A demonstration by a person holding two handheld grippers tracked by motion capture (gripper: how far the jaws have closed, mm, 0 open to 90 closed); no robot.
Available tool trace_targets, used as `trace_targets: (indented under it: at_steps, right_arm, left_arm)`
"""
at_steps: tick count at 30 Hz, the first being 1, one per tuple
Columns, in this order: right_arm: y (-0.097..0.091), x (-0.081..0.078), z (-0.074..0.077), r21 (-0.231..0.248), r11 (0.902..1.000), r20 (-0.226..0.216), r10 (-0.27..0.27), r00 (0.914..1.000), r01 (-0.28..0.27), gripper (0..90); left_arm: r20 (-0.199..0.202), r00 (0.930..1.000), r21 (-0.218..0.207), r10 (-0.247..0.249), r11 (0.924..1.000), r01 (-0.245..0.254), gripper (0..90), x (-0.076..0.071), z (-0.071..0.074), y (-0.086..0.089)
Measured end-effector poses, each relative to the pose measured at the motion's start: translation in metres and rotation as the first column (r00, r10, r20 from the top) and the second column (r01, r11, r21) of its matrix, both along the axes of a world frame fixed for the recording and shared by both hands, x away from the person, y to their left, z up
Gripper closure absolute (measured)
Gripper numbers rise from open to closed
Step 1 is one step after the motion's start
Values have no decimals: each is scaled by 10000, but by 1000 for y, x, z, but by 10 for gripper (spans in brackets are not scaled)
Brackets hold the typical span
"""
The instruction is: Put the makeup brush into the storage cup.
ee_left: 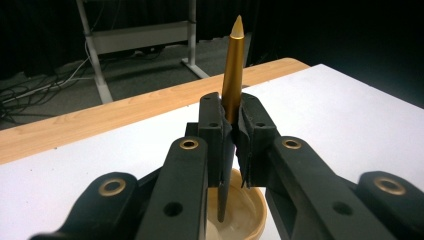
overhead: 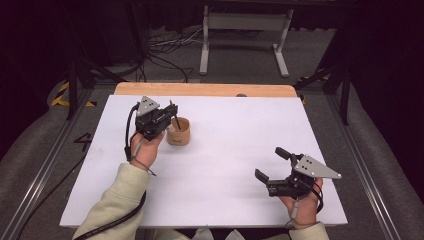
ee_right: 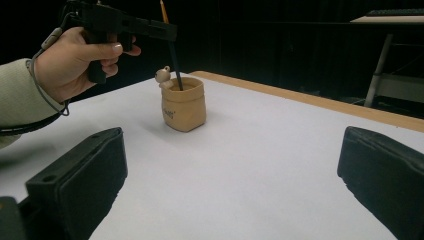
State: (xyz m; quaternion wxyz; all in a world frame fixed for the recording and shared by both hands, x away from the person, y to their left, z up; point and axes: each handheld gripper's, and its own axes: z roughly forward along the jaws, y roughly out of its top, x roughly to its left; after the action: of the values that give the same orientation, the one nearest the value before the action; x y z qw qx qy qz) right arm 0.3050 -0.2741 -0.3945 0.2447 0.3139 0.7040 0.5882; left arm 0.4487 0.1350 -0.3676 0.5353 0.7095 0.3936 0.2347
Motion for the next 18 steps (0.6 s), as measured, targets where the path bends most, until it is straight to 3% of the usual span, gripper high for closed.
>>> trace_targets:
  at_steps: [12, 18]
  right_arm:
    - [-1, 1, 0, 19, 10000, -55, -3, 10000, 3, 0]
    - [-1, 1, 0, 46, 10000, -69, 36, 10000, -36, 0]
  left_arm:
    - [-234, 9997, 211, -86, 9997, 91, 822, 4, -8, -2]
    - [-343, 9989, 47, -311, 9995, 313, 814, 4, -9, -2]
